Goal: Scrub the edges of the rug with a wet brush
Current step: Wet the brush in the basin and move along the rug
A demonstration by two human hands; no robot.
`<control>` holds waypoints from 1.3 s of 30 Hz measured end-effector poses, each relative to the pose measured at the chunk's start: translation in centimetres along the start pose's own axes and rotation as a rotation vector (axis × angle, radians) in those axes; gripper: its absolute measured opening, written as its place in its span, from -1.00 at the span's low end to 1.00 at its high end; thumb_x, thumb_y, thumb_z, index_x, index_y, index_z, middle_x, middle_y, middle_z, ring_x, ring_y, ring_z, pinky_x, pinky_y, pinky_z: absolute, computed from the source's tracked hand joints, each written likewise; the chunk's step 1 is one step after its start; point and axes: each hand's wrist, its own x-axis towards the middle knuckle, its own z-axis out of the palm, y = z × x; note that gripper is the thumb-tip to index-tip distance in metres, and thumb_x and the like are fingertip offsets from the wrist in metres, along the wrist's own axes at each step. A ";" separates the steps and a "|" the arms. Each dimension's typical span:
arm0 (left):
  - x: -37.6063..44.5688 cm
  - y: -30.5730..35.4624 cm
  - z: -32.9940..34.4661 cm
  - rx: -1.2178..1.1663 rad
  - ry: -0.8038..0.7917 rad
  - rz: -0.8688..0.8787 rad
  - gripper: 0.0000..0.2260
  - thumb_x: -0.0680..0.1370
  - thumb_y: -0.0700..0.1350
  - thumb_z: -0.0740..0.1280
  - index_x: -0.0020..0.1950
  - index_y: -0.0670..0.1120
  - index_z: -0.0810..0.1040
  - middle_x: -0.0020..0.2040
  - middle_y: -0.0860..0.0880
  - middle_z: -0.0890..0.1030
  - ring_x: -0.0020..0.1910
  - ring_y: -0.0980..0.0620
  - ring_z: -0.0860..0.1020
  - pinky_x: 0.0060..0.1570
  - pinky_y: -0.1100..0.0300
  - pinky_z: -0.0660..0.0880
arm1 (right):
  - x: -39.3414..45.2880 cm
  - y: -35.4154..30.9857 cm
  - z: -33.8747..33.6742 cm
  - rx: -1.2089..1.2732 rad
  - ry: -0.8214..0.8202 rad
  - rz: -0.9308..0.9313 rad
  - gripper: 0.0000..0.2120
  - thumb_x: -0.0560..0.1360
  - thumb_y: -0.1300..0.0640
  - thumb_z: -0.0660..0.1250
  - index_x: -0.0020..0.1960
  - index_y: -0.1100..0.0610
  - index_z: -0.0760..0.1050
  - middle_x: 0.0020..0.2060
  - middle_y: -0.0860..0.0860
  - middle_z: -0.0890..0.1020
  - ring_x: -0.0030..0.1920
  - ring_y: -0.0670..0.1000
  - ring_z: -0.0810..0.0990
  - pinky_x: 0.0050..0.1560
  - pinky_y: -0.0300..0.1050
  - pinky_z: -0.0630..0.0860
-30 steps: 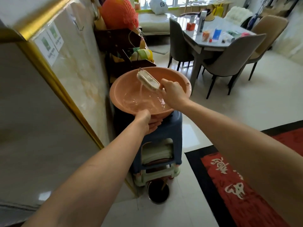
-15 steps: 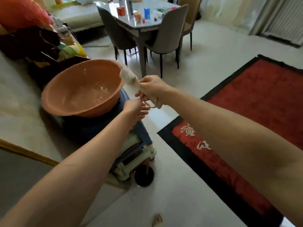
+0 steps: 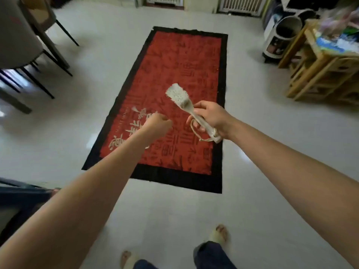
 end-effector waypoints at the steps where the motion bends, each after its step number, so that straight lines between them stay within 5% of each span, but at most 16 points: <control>1: 0.9 2.7 3.1 0.066 -0.022 0.033 -0.81 0.58 -0.12 0.25 -0.06 -0.20 0.59 -0.22 -0.09 0.55 -0.32 0.02 0.47 -0.37 0.23 0.38 | -0.6 0.9 -4.2 -0.031 0.030 0.022 -0.87 0.61 0.26 0.20 0.10 0.32 0.41 -0.25 0.25 0.63 -0.51 0.02 0.44 -0.57 -0.20 0.34; 9: 7.7 17.3 20.6 0.293 -0.210 0.170 -0.76 0.61 -0.09 0.25 0.05 -0.24 0.62 -0.08 -0.14 0.62 -0.14 -0.06 0.54 -0.21 0.15 0.45 | -2.2 6.3 -27.8 -0.055 0.209 0.144 -0.91 0.61 0.27 0.16 0.05 0.27 0.43 -0.22 0.27 0.63 -0.48 0.03 0.43 -0.56 -0.19 0.33; 12: 11.4 20.1 23.1 0.347 -0.231 0.166 -0.74 0.62 -0.09 0.26 0.10 -0.24 0.63 0.04 -0.16 0.64 0.03 -0.12 0.58 0.01 0.11 0.49 | 0.4 7.0 -32.8 -0.024 0.220 0.151 -0.92 0.61 0.27 0.16 0.02 0.24 0.42 -0.24 0.25 0.63 -0.48 0.03 0.42 -0.56 -0.20 0.32; 18: 23.3 26.0 26.0 0.344 -0.216 0.114 -0.79 0.61 -0.10 0.27 0.03 -0.21 0.62 -0.15 -0.08 0.58 -0.22 -0.03 0.51 -0.20 0.20 0.39 | 9.2 5.3 -41.9 -0.073 0.194 0.159 -0.93 0.58 0.28 0.19 0.01 0.24 0.45 -0.26 0.21 0.65 -0.46 0.05 0.41 -0.54 -0.20 0.32; 23: 33.3 32.5 28.1 0.335 -0.260 0.108 -0.75 0.63 -0.10 0.25 0.12 -0.24 0.61 0.08 -0.18 0.62 0.08 -0.14 0.56 -0.06 0.17 0.41 | 18.3 1.4 -48.2 -0.077 0.163 0.166 -0.94 0.59 0.28 0.18 0.00 0.23 0.42 -0.25 0.22 0.65 -0.46 0.05 0.41 -0.51 -0.17 0.30; 27: 39.3 36.8 27.7 0.315 -0.217 0.063 -0.79 0.61 -0.10 0.24 0.02 -0.21 0.60 0.09 -0.18 0.62 0.10 -0.15 0.56 -0.05 0.15 0.42 | 26.7 -1.9 -51.1 -0.147 0.065 0.185 -0.93 0.60 0.31 0.16 0.02 0.26 0.41 -0.24 0.25 0.62 -0.55 -0.01 0.40 -0.55 -0.22 0.30; 32: 44.6 35.6 26.2 0.189 -0.093 -0.134 -0.82 0.59 -0.10 0.24 -0.10 -0.18 0.53 -0.18 -0.06 0.53 -0.12 -0.07 0.49 -0.19 0.19 0.34 | 36.9 -3.4 -51.5 -0.293 -0.131 0.168 -0.90 0.56 0.35 0.14 0.01 0.29 0.42 -0.28 0.23 0.61 -0.57 0.00 0.39 -0.59 -0.22 0.31; 39: 46.0 29.8 28.9 -0.165 0.218 -0.641 -0.74 0.60 -0.10 0.25 0.16 -0.19 0.62 0.09 -0.13 0.64 0.08 -0.12 0.58 0.07 0.12 0.52 | 49.4 -0.3 -50.0 -0.557 -0.610 0.111 -0.90 0.58 0.20 0.25 -0.03 0.25 0.41 -0.28 0.25 0.63 -0.52 0.02 0.42 -0.54 -0.16 0.34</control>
